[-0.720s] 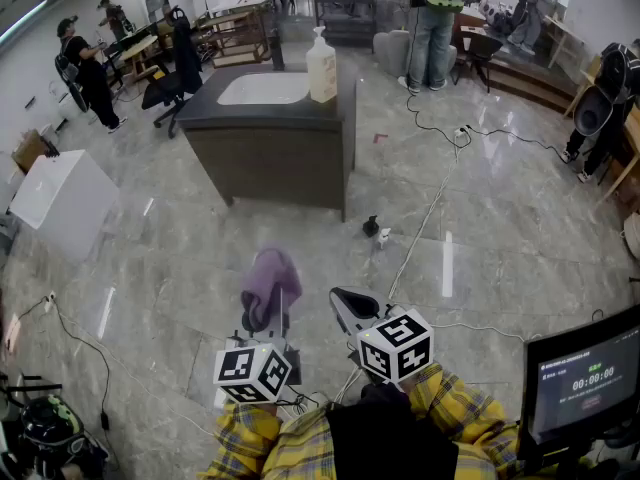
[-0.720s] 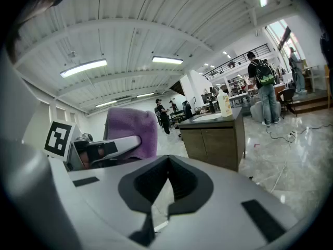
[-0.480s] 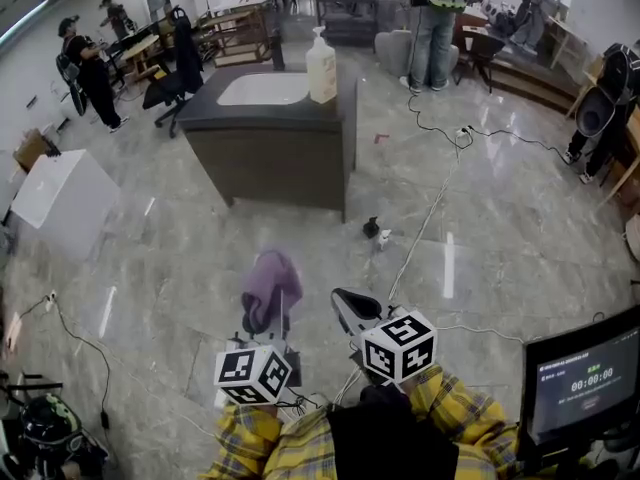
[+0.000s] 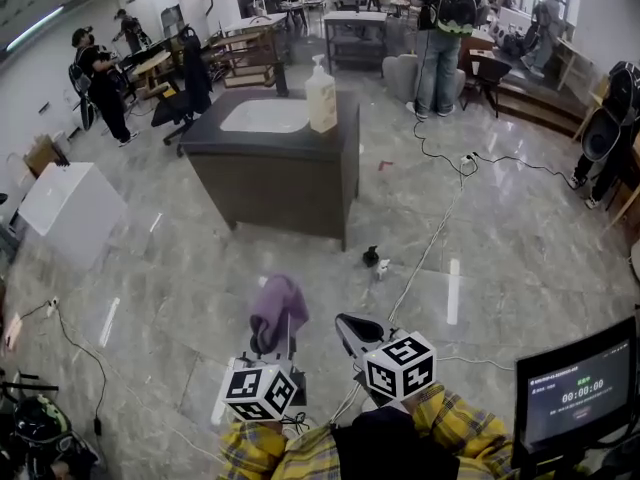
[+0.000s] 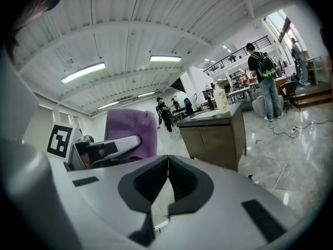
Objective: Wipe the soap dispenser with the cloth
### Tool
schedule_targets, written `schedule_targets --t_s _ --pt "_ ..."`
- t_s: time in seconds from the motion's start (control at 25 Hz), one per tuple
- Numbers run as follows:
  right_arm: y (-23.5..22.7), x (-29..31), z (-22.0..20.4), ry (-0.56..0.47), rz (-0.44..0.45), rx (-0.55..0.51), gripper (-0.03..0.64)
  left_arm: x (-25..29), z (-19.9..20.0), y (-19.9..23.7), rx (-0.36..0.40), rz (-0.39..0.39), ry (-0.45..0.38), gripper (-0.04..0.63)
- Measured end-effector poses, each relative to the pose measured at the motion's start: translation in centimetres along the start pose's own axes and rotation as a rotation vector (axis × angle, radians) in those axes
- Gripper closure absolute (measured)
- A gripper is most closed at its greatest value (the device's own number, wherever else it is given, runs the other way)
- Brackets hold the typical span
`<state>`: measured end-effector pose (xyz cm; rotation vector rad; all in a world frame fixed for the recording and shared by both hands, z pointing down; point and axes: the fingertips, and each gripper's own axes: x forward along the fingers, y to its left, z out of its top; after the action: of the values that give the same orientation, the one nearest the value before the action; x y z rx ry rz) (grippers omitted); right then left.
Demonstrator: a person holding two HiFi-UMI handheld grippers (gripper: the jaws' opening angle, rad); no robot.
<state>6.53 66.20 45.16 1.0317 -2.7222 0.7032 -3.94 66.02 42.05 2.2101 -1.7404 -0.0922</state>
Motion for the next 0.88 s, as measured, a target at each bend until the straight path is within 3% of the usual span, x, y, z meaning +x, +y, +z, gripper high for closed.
schedule_targets --t_s 0.36,0.68,0.88 --pt "-6.9 -1.2 1.1 0.014 0.035 0.028 0.611 5.3 -1.2 -4.3 0.006 0.024 -0.004 0.523" --pt "-9.0 -0.6 0.0 0.019 0.067 0.046 0.611 7.2 -2.7 -4.8 0.031 0.033 0.002 0.523" --pt "-10.2 -1.1 -0.3 0.02 0.039 0.07 0.611 8.1 -3.2 -5.4 0.016 0.015 0.015 0.523"
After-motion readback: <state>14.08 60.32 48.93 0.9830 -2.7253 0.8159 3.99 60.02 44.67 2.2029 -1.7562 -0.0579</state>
